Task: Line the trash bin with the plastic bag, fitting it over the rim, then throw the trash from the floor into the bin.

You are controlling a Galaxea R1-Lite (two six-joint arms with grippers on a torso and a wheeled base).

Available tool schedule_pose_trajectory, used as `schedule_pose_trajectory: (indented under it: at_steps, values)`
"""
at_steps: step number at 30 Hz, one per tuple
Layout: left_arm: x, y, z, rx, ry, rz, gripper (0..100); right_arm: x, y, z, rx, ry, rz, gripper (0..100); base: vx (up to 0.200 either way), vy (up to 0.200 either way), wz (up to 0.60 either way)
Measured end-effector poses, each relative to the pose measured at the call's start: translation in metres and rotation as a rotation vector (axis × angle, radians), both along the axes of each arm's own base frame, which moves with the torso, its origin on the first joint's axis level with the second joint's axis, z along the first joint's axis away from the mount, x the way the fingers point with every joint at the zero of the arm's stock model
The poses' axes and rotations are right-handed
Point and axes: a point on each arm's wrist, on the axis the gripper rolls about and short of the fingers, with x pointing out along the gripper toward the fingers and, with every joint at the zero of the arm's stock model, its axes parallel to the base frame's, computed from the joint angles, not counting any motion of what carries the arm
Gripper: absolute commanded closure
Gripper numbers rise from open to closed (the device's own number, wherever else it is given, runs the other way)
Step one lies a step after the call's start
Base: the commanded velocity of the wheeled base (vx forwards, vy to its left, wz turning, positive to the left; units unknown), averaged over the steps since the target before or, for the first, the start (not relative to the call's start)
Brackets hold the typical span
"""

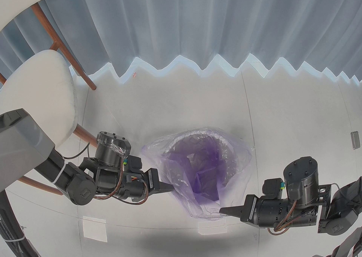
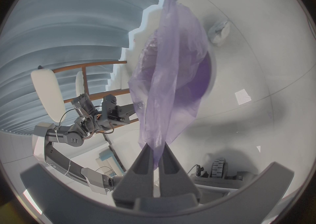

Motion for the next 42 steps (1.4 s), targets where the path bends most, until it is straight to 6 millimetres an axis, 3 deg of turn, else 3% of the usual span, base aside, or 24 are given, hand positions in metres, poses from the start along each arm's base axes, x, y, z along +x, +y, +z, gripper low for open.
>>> schedule_pose_trajectory:
  at_steps: [8, 18, 25, 31, 42]
  values:
    - [0.011, 0.006, -0.007, 0.047, -0.085, -0.036, 100, 0.002, 0.006, -0.016, 0.036, -0.015, -0.003, 100, -0.200, 0.000, 0.00]
    - [0.017, 0.008, -0.015, 0.066, -0.069, -0.020, 100, 0.005, 0.008, -0.033, -0.008, 0.030, -0.009, 100, -0.200, 0.000, 0.00]
    - [0.017, 0.008, -0.018, 0.097, -0.057, -0.001, 100, 0.014, 0.014, -0.051, -0.053, 0.031, -0.055, 100, 0.000, 0.000, 0.00]
    - [0.023, 0.005, -0.021, 0.129, -0.068, 0.034, 100, 0.031, 0.020, -0.062, 0.017, -0.055, -0.108, 100, 0.000, 0.000, 0.00]
    - [0.035, 0.007, -0.031, 0.151, -0.061, 0.071, 100, 0.061, 0.001, -0.090, -0.010, -0.054, -0.232, 100, 0.000, 0.000, 0.00]
